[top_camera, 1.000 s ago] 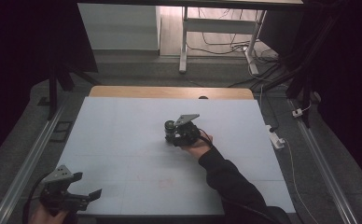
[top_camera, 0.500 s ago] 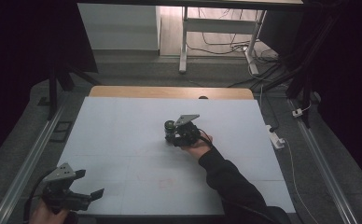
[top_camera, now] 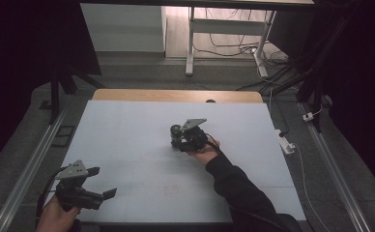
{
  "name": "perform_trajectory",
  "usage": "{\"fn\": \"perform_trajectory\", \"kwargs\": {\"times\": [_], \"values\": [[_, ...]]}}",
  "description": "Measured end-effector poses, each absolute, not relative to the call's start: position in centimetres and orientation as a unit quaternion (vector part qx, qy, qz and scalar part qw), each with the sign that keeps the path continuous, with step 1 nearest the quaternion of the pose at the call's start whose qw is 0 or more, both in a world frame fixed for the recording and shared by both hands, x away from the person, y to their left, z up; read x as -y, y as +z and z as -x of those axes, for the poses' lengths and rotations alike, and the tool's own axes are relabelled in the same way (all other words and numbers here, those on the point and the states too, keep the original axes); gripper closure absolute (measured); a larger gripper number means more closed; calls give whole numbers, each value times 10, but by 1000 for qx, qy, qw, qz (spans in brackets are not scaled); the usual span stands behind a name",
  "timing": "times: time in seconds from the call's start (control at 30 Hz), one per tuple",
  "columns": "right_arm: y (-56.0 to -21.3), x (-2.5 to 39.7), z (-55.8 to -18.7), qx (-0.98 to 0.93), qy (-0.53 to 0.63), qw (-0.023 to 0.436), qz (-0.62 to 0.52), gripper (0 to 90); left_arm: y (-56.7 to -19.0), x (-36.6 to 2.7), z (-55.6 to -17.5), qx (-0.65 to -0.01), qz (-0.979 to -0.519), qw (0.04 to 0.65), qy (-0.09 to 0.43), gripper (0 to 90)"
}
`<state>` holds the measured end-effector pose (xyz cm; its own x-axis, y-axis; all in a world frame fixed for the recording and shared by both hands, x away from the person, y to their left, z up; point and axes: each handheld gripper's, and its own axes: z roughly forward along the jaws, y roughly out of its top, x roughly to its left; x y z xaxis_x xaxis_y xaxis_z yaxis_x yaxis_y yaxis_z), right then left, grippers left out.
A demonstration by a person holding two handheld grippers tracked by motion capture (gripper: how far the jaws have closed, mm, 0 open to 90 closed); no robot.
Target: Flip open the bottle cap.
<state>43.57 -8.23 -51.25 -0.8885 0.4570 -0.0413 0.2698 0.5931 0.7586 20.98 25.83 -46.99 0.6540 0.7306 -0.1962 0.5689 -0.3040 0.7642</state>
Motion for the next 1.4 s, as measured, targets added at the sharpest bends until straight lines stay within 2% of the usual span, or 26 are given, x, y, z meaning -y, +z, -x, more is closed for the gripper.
{"fn": "perform_trajectory", "kwargs": {"times": [1.4], "values": [[-515,83,-437,-886,403,116,-200,531,-464,-177,-312,-344,-816,452,103,0]]}}
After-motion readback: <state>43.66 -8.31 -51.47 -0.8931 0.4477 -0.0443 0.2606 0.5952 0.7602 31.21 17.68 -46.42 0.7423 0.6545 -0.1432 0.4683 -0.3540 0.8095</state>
